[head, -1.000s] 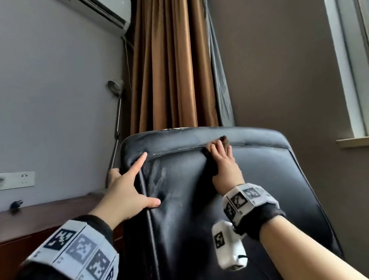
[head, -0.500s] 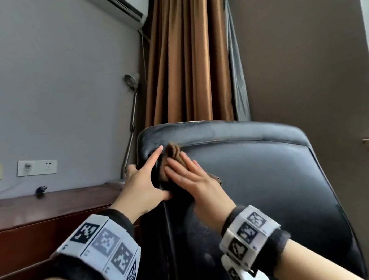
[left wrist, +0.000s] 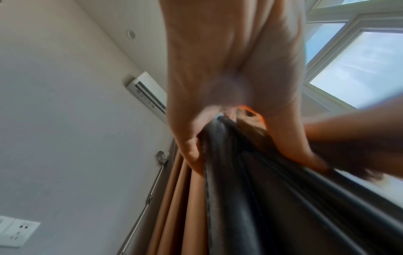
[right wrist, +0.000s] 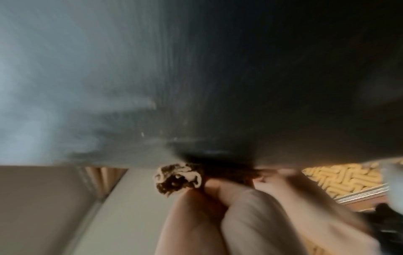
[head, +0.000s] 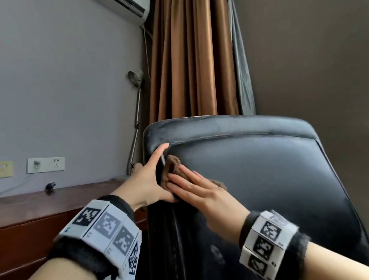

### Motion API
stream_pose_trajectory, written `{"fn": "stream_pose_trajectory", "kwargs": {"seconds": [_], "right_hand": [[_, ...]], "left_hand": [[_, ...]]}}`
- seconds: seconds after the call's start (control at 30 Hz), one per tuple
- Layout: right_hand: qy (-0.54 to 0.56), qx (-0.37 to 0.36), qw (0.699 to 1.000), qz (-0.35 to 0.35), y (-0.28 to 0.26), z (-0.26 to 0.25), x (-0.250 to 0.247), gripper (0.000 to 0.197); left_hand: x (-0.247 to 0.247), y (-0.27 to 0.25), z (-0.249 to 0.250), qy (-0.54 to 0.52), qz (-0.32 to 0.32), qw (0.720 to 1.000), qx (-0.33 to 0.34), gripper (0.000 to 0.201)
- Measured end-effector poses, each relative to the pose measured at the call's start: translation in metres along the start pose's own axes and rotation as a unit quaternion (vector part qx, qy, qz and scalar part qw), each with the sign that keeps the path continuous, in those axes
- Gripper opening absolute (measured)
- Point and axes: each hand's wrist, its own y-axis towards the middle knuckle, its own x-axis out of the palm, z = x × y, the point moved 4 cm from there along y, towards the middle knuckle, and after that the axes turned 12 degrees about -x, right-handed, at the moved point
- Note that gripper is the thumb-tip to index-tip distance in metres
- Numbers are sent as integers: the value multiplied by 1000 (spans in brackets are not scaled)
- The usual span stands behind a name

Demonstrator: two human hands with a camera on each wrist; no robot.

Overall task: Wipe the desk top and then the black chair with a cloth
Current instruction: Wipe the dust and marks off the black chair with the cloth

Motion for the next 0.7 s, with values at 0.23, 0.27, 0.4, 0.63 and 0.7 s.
{"fn": "stream_pose_trajectory", "kwargs": {"seconds": [0.23, 0.27, 0.4, 0.63, 0.7], "right_hand": [[-26, 118, 993, -6, -89, -55, 30, 78], [-28, 129, 991, -14, -107, -66, 36, 72], [-38, 152, 987, -47, -152, -97, 41, 61], [22, 382, 924, 12, -87, -14, 32, 92], [57, 416, 907, 24, -78, 4, 25, 91]], "left_hand": [[-1, -2, 0, 14, 9, 1000, -18, 127], [-1, -4, 1, 24, 8, 999, -28, 127], [-2, -7, 8, 53, 0, 997, -50, 131], [2, -1, 4, 39, 19, 997, -63, 131], [2, 0, 2, 40, 22, 997, -63, 131]]}}
